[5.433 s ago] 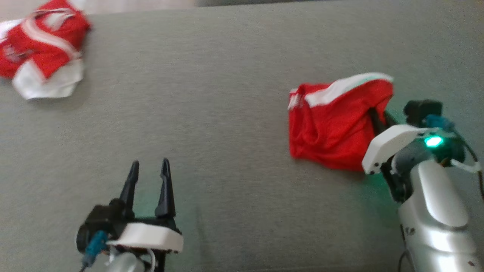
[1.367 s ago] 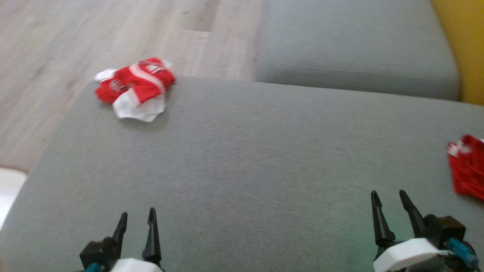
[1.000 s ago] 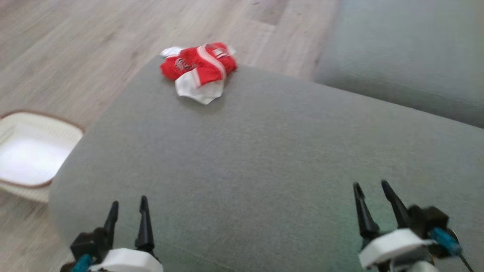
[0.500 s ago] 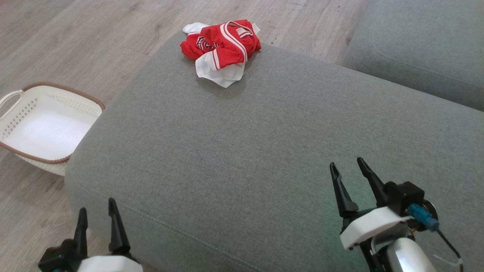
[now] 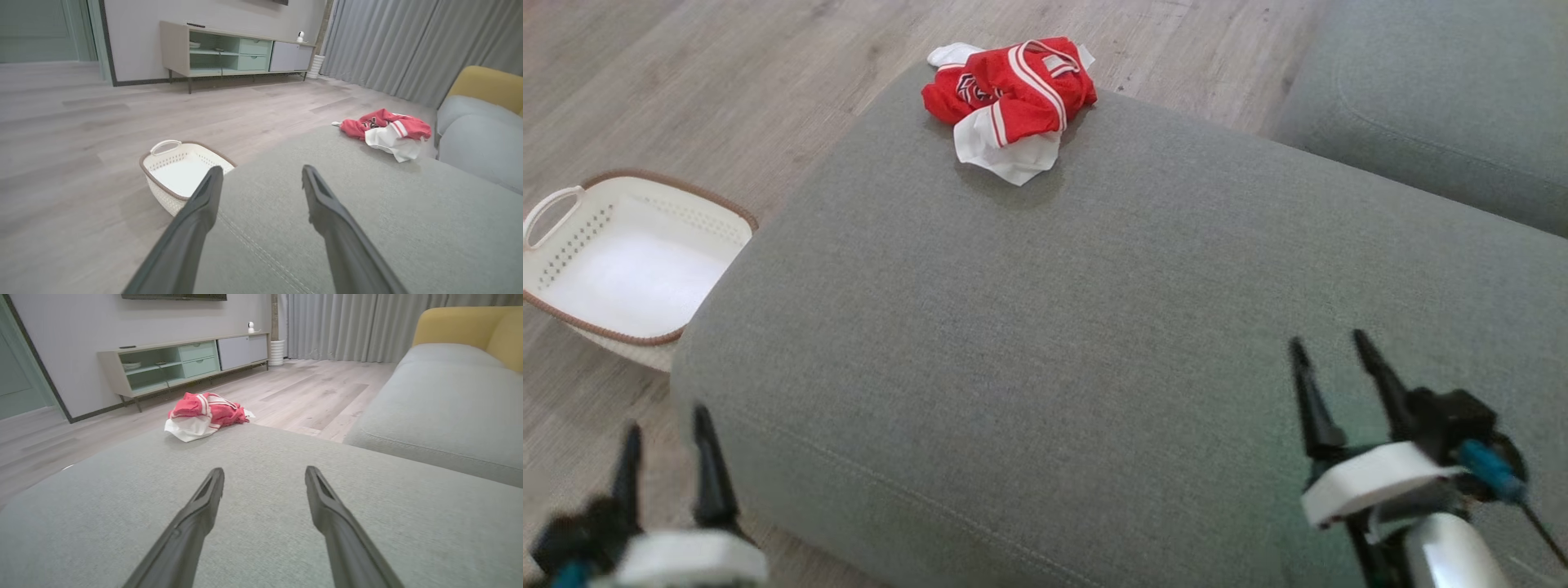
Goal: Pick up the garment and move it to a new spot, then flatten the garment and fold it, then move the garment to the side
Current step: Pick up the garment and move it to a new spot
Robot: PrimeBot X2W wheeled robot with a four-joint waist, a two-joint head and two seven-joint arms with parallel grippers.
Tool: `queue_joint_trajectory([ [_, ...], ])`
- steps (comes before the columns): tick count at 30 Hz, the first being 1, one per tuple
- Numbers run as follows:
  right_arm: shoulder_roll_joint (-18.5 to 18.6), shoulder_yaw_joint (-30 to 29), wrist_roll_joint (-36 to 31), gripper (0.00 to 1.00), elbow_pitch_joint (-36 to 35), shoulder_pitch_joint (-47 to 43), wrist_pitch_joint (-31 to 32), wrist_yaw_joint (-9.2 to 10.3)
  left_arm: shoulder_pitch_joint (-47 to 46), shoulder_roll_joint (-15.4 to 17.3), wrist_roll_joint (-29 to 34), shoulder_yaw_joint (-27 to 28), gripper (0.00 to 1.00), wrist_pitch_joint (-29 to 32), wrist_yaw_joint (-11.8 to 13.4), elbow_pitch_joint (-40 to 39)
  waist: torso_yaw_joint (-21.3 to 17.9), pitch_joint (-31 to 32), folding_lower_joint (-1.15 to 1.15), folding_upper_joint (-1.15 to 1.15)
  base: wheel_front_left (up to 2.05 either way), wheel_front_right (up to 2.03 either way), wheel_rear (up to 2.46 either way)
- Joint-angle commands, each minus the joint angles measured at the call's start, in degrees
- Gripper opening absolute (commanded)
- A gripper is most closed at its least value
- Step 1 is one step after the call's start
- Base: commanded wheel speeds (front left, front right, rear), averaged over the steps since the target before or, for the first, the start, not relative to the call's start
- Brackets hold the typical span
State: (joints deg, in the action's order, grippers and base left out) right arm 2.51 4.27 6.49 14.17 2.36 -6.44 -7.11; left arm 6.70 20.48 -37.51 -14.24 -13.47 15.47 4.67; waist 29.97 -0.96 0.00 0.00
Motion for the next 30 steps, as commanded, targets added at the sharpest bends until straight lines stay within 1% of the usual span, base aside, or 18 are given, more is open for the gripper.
queue_joint_trajectory([
  [1, 0.37, -0.48, -0.81, 1.00, -3.21, 0.04, 0.45, -0.37, -6.50, 3.78, 1.37, 3.40, 1.00, 1.15, -0.57, -2.56, 0.16, -0.20, 0.00, 0.00, 0.00, 0.00, 0.00],
  [3, 0.37, -2.91, -1.64, 1.00, -5.32, -1.19, 1.20, -0.37, -10.96, 6.52, 2.23, 3.42, 1.00, 3.73, -1.40, -3.66, 0.25, -0.90, 0.00, 0.00, 0.00, 0.00, 0.00],
  [7, 0.37, -4.15, -4.26, 1.00, -10.79, -0.57, 4.16, -0.37, -21.40, 12.53, 3.67, 5.12, 1.00, 7.54, -3.19, -3.51, -3.98, -5.51, 0.00, 0.00, 0.00, 0.00, 0.00],
  [9, 0.37, -4.21, -5.51, 1.00, -13.34, 0.30, 5.67, -0.37, -27.52, 14.76, 4.31, 5.25, 1.00, 9.18, -4.58, -2.39, -6.43, -7.87, 0.00, 0.00, 0.00, 0.00, 0.00],
  [11, 0.37, -4.33, -6.56, 1.00, -15.90, 0.96, 7.19, -0.37, -34.03, 15.68, 4.75, 4.18, 1.00, 10.65, -6.71, -0.65, -8.54, -10.07, 0.00, 0.00, 0.00, 0.00, 0.00],
  [12, 0.37, -4.13, -8.34, 1.00, -20.04, 2.51, 9.68, -0.37, -46.54, 15.78, 4.73, 2.26, 1.00, 13.65, -10.29, 6.02, -12.77, -14.48, 0.00, 0.00, 0.00, 0.00, 0.00],
  [17, 0.37, -4.18, -9.62, 1.00, -24.28, 3.80, 12.17, -0.37, -58.44, 14.31, 4.48, -0.07, 1.00, 17.55, -13.31, 16.54, -17.25, -19.79, 0.00, 0.00, 0.00, 0.00, 0.00],
  [20, 0.37, -4.49, -10.56, 1.00, -25.92, 4.08, 13.11, -0.37, -62.98, 12.98, 4.55, -2.15, 1.00, 19.52, -15.66, 22.75, -19.12, -22.52, 0.00, 0.00, 0.00, 0.00, 0.00],
  [23, 0.37, -5.03, -11.37, 1.00, -27.51, 4.12, 13.72, -0.37, -66.07, 11.13, 4.77, -4.38, 1.00, 20.72, -17.93, 28.19, -20.13, -24.90, 0.00, 0.00, 0.00, 0.00, 0.00],
  [24, 0.37, -5.21, -11.62, 1.00, -27.98, 4.22, 13.87, -0.37, -66.72, 10.36, 4.88, -5.16, 1.00, 21.07, -18.46, 29.79, -20.32, -25.59, 0.00, 0.00, 0.00, 0.00, 0.00],
  [25, 0.37, -5.21, -11.62, 1.00, -27.98, 4.22, 13.87, -0.37, -66.72, 10.36, 4.88, -5.16, 1.00, 21.07, -18.46, 29.79, -20.32, -25.59, 0.00, 0.00, 0.00, 0.00, 0.00],
  [28, 0.37, -5.43, -12.04, 1.00, -29.31, 4.43, 14.28, -0.37, -67.92, 8.15, 4.52, -6.86, 1.00, 21.77, -19.87, 34.29, -20.80, -27.47, 0.00, 0.00, 0.00, 0.00, 0.00],
  [30, 0.37, -5.59, -12.15, 1.00, -29.99, 4.59, 14.47, -0.37, -68.33, 7.23, 4.72, -7.74, 1.00, 21.76, -20.19, 37.22, -20.97, -28.54, 0.00, 0.00, 0.00, 0.00, 0.00],
])
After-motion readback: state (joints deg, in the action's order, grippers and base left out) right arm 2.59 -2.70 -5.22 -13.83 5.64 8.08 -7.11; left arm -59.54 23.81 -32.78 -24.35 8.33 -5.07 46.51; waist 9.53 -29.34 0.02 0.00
